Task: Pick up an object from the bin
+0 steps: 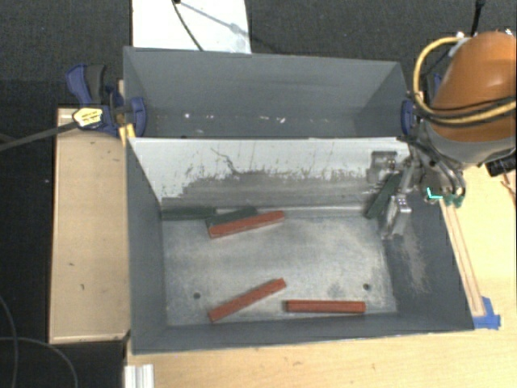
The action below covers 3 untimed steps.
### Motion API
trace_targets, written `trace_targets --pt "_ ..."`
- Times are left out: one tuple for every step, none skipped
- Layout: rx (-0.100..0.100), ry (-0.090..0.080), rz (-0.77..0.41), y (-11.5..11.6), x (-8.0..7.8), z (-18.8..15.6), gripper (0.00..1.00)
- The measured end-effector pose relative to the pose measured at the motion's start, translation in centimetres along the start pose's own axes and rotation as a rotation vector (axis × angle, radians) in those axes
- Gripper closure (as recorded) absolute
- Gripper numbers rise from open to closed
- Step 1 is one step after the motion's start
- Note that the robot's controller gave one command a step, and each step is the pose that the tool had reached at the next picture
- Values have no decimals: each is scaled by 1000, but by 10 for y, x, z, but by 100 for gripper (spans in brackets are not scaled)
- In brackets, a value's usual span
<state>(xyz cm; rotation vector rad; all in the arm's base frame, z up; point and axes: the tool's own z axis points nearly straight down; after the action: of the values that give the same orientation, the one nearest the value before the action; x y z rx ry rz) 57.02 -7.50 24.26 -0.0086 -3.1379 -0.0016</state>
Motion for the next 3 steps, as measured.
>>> trace_targets --pt "-1 3 -26 39 30 99 0" --pt "-1 -4 -400 117 37 91 0" --pt "-1 3 -378 154 70 176 0"
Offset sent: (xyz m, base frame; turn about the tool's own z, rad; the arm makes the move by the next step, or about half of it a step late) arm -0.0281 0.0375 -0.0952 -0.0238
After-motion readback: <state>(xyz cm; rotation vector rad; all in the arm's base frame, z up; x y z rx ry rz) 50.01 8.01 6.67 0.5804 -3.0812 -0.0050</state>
